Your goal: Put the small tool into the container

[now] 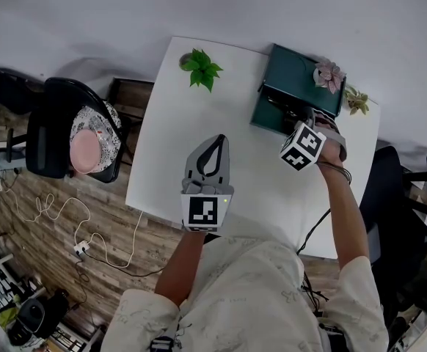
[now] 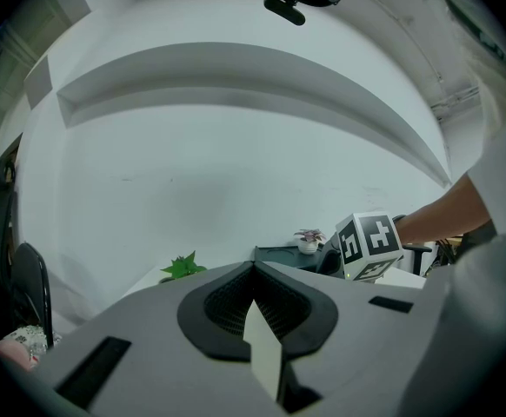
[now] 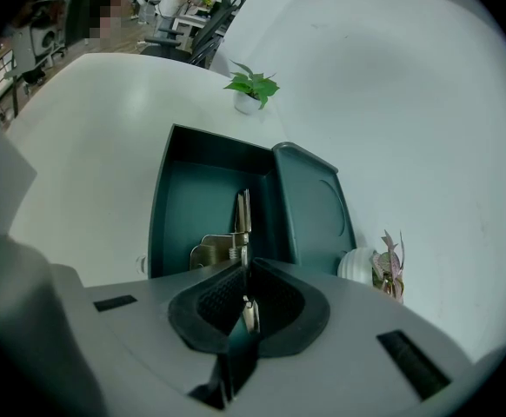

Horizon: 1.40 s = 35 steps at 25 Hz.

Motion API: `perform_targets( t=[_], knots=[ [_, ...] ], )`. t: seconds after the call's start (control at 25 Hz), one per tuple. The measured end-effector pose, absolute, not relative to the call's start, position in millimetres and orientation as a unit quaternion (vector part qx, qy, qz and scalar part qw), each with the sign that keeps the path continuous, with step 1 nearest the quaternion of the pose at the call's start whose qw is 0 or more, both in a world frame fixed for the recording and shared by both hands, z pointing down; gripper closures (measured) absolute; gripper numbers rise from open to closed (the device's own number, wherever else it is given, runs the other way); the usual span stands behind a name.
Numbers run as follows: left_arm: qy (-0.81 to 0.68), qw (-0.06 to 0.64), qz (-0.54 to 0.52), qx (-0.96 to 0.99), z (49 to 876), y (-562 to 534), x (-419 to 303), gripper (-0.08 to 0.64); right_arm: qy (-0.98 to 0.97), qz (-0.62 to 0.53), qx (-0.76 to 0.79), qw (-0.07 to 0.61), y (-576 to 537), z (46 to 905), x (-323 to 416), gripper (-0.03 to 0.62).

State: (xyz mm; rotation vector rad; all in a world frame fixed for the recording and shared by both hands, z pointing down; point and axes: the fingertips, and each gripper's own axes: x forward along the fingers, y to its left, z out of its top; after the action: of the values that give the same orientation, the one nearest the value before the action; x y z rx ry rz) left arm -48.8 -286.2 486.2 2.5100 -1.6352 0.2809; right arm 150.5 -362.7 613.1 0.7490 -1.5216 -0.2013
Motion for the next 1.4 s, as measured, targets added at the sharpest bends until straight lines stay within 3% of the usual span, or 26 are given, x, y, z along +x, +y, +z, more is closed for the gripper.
perform_targets(
  t=[1.4],
  knots=[
    [-0.541,0.057,0.09,0.834,479.9,-280.5,-48.1,0.555,-0.698,-0.058,0.291,0.651,-352.7,615.8,147.8,0.543]
  ],
)
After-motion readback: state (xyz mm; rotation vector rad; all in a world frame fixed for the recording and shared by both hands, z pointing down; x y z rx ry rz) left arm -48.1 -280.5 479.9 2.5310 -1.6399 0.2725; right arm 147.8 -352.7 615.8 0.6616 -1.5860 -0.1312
